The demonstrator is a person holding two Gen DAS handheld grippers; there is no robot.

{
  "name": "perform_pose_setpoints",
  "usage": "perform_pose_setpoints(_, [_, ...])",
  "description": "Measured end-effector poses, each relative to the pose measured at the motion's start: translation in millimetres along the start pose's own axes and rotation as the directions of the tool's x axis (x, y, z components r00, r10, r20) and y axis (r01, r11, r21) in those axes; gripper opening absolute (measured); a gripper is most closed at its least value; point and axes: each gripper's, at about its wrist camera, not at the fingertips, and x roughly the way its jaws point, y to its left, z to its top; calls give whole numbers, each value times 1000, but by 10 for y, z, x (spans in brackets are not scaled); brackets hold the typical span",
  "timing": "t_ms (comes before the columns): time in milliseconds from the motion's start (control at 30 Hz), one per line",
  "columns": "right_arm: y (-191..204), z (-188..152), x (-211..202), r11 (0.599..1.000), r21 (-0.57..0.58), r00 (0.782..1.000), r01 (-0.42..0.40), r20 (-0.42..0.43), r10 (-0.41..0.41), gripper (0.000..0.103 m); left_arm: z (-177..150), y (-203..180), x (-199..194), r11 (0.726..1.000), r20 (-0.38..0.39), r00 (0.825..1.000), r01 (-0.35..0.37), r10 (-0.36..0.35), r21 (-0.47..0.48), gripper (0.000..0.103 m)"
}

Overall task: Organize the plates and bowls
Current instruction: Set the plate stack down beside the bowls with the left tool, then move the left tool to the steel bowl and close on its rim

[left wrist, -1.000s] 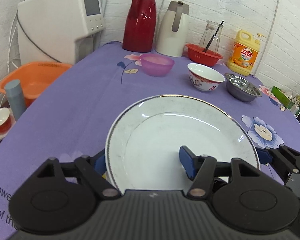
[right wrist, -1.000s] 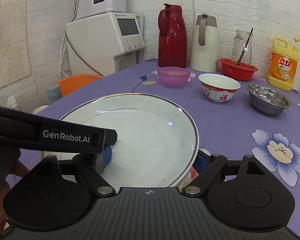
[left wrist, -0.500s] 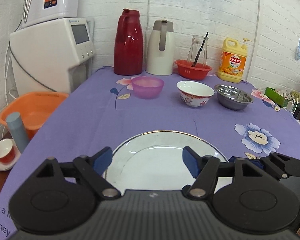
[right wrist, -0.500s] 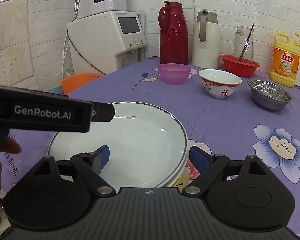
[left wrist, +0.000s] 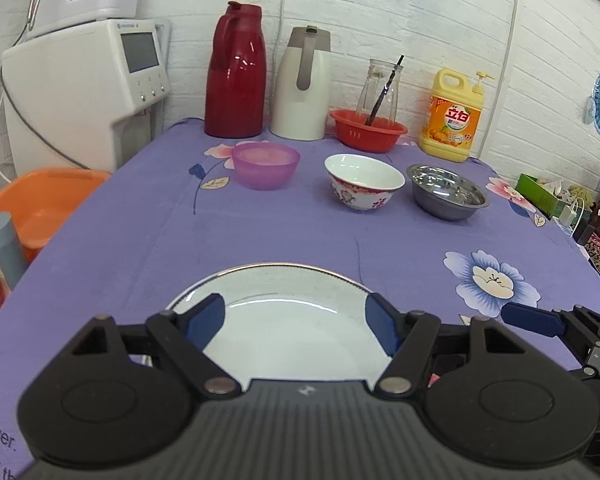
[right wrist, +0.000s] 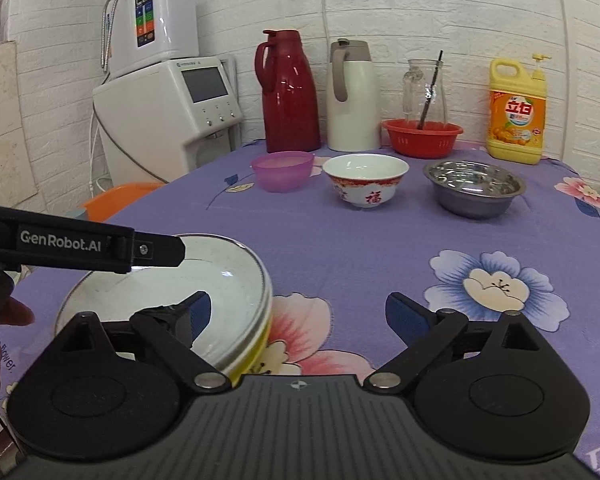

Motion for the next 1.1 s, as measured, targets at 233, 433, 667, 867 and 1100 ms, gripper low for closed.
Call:
perform_pose_setpoints(233, [-390,-5,-25,998,20,998,61,2,-61,103,66,-322,155,999,-19,1000,26,-25,45,69])
perform_pose_setpoints(433, [-733,12,-21,994,44,995,96,12,-96,103,224,-594,308,995,-38,998,60,-57,78,69])
perform_pose_setpoints(667, [-1187,77,15,985,97,990,142,14,-144,103,549,-945,547,975,-66,980,195,-189,102,69])
perform_pose_setpoints(867, [-1602,297,19,974,128,981,185,33,-191,103,936,-1204,868,950,-93,956,288,-278,123,69])
perform_pose_setpoints(1100, [-2091,899,276,958,159,963,237,93,-254,103,1556,-1355,1520,942,-108,942,326,-317,83,69])
